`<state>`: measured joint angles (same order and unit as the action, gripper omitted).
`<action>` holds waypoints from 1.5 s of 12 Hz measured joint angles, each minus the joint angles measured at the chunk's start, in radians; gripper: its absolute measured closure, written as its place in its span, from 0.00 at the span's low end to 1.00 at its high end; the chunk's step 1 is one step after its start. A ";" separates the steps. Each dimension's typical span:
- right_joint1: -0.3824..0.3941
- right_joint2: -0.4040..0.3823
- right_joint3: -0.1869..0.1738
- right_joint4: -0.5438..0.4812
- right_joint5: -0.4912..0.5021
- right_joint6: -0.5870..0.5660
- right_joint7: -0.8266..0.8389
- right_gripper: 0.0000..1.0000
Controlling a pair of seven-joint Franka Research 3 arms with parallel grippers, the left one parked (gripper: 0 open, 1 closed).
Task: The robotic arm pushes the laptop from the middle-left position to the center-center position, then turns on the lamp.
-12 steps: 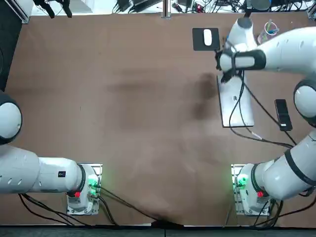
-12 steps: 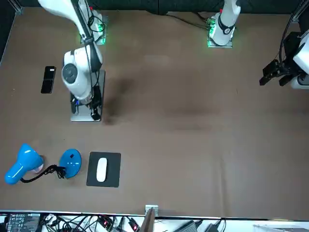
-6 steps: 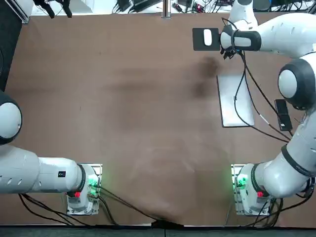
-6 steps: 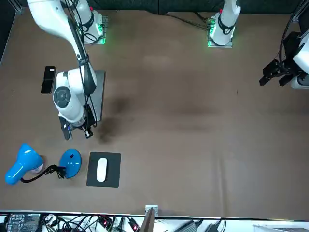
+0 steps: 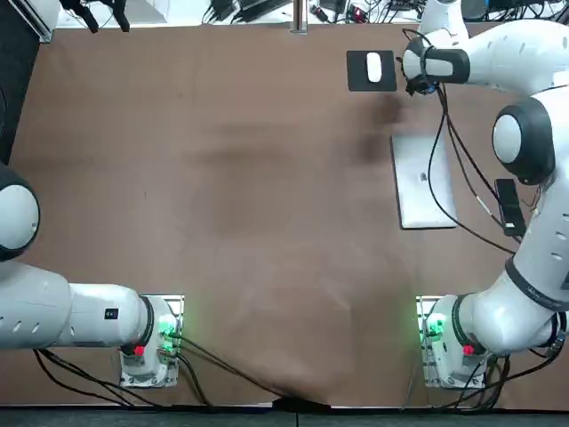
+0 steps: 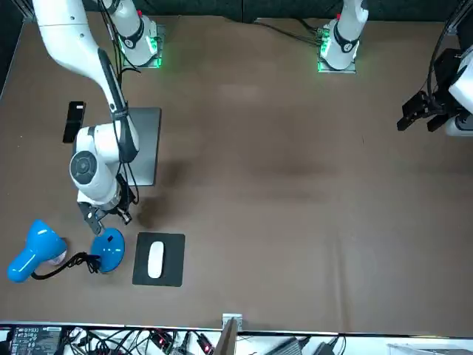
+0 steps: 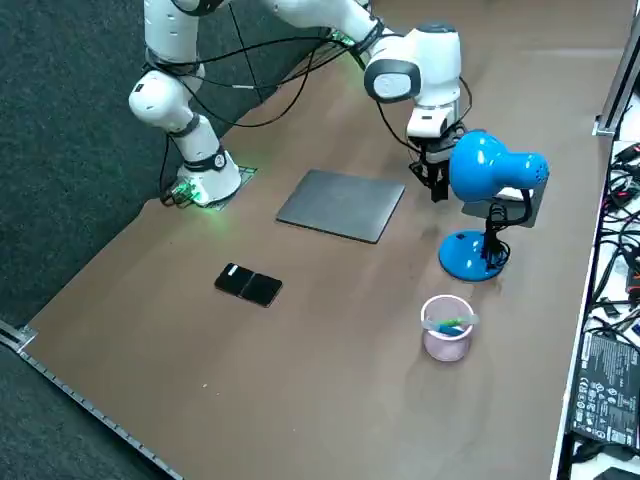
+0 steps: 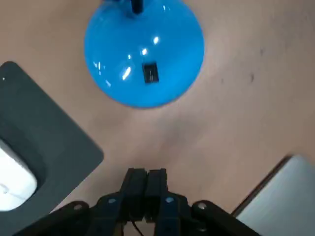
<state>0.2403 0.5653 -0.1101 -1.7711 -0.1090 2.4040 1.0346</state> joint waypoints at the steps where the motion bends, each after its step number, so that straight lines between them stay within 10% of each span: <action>1: -0.013 0.006 0.000 0.008 0.000 0.002 -0.042 0.98; 18: -0.105 0.146 -0.003 0.129 -0.013 0.139 -0.219 0.98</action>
<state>0.1353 0.7109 -0.1130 -1.6419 -0.1221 2.5435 0.8158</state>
